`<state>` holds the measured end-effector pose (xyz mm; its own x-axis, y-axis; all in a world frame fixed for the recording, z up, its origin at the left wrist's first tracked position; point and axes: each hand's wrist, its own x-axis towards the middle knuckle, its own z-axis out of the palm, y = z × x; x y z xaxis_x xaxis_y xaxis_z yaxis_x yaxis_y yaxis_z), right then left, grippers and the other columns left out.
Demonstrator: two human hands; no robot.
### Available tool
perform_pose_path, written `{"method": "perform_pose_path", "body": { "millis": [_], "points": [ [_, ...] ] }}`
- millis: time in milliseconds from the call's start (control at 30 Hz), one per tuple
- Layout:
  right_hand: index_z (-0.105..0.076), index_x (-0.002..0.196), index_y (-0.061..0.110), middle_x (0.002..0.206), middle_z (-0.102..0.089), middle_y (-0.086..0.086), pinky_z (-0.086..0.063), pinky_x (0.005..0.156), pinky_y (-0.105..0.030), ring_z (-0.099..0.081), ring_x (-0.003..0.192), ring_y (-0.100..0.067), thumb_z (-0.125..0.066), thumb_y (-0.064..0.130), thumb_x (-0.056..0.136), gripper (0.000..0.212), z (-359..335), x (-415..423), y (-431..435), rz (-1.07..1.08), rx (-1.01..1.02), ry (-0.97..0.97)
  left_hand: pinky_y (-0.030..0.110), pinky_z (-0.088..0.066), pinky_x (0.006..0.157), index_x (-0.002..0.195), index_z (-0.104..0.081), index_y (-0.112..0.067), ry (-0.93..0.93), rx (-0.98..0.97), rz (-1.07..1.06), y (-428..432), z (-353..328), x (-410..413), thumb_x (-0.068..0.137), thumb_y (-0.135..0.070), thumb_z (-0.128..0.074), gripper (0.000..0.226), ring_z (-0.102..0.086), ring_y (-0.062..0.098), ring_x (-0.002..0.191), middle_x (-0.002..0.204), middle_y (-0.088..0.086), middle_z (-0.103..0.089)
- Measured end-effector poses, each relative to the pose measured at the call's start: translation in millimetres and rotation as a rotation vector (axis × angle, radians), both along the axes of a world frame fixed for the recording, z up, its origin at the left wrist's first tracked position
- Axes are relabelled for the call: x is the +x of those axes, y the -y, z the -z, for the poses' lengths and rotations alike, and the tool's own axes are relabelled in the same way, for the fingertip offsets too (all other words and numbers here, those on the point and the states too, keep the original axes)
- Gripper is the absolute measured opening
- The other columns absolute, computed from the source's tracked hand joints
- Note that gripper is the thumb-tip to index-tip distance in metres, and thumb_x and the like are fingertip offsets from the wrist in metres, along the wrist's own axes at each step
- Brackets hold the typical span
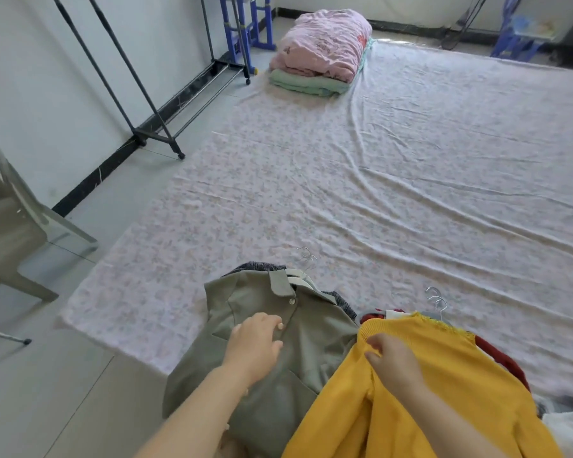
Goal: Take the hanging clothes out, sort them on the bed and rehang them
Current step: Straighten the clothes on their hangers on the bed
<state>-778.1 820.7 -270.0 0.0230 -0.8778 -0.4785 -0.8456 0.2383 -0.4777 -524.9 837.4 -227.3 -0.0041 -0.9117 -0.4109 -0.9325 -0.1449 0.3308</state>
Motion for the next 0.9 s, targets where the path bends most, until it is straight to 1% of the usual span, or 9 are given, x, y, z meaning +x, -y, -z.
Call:
{"method": "perform_pose_path", "body": {
  "millis": [67, 233, 333, 433, 467, 567, 733, 833, 900],
  "points": [
    [-0.057, 0.120, 0.014, 0.120, -0.060, -0.001, -0.041, 0.085, -0.022, -0.054, 0.110, -0.016, -0.055, 0.020, 0.092, 0.029, 5, 38, 15, 0.027, 0.007, 0.001, 0.029, -0.029, 0.100, 0.133, -0.041, -0.025, 0.003, -0.005, 0.040, 19, 8, 39, 0.091, -0.031, -0.049, 0.044, -0.040, 0.014, 0.125, 0.134, -0.006, -0.044],
    [-0.058, 0.120, 0.014, 0.121, -0.061, -0.002, -0.042, 0.090, -0.026, -0.055, 0.112, -0.017, -0.056, 0.020, 0.090, 0.030, 18, 100, 59, 0.079, 0.024, 0.007, 0.029, -0.030, 0.101, 0.133, -0.041, -0.025, 0.005, 0.003, 0.074, 61, 25, 104, 0.091, -0.032, -0.049, 0.043, -0.040, 0.014, 0.125, 0.134, -0.006, -0.044],
    [-0.059, 0.118, 0.015, 0.118, -0.061, -0.001, -0.044, 0.089, -0.030, -0.056, 0.109, -0.019, -0.056, 0.022, 0.089, 0.030, 31, 115, 90, 0.128, 0.042, -0.004, 0.028, -0.028, 0.102, 0.135, -0.039, -0.026, -0.006, 0.003, 0.093, 82, 42, 114, 0.092, -0.032, -0.048, 0.044, -0.038, 0.012, 0.126, 0.136, -0.008, -0.042],
    [-0.058, 0.118, 0.015, 0.117, -0.062, -0.003, -0.042, 0.081, -0.028, -0.056, 0.102, -0.020, -0.055, 0.022, 0.089, 0.030, 55, 123, 125, 0.151, 0.071, -0.027, 0.029, -0.028, 0.105, 0.136, -0.036, -0.026, -0.024, 0.007, 0.116, 102, 67, 117, 0.093, -0.033, -0.047, 0.045, -0.036, 0.011, 0.128, 0.137, -0.008, -0.040],
    [-0.058, 0.119, 0.014, 0.118, -0.062, -0.004, -0.041, 0.082, -0.028, -0.056, 0.102, -0.020, -0.055, 0.022, 0.089, 0.031, 66, 126, 136, 0.161, 0.077, -0.024, 0.029, -0.028, 0.105, 0.136, -0.036, -0.026, -0.025, 0.007, 0.118, 108, 78, 117, 0.093, -0.034, -0.047, 0.045, -0.036, 0.012, 0.128, 0.137, -0.008, -0.040],
    [-0.052, 0.127, 0.012, 0.127, -0.057, -0.007, -0.041, 0.091, -0.029, -0.053, 0.114, -0.022, -0.056, 0.022, 0.090, 0.039, 104, 132, 166, 0.191, 0.094, -0.009, 0.028, -0.028, 0.104, 0.137, -0.035, -0.027, -0.023, 0.005, 0.106, 125, 112, 119, 0.093, -0.034, -0.047, 0.046, -0.036, 0.011, 0.128, 0.137, -0.009, -0.040],
    [-0.040, 0.137, 0.006, 0.138, -0.047, -0.012, -0.036, 0.099, -0.033, -0.044, 0.126, -0.027, -0.056, 0.027, 0.089, 0.055, 171, 139, 206, 0.253, 0.126, -0.007, 0.024, -0.026, 0.104, 0.137, -0.033, -0.028, -0.008, 0.015, 0.106, 140, 168, 121, 0.093, -0.036, -0.046, 0.047, -0.034, 0.009, 0.128, 0.137, -0.012, -0.038],
    [-0.043, 0.131, 0.001, 0.131, -0.050, -0.016, -0.038, 0.093, -0.034, -0.046, 0.120, -0.030, -0.059, 0.028, 0.087, 0.054, 201, 144, 222, 0.309, 0.090, 0.017, 0.026, -0.027, 0.103, 0.137, -0.035, -0.027, -0.019, 0.004, 0.101, 144, 191, 119, 0.092, -0.035, -0.048, 0.048, -0.037, 0.011, 0.126, 0.137, -0.009, -0.040],
    [-0.050, 0.121, 0.002, 0.117, -0.056, -0.014, -0.039, 0.081, -0.034, -0.051, 0.108, -0.029, -0.061, 0.027, 0.085, 0.045, 213, 146, 230, 0.360, 0.045, 0.053, 0.026, -0.027, 0.103, 0.137, -0.036, -0.026, -0.038, 0.000, 0.094, 145, 201, 116, 0.092, -0.034, -0.049, 0.048, -0.037, 0.011, 0.126, 0.136, -0.008, -0.041]
  ]
}}
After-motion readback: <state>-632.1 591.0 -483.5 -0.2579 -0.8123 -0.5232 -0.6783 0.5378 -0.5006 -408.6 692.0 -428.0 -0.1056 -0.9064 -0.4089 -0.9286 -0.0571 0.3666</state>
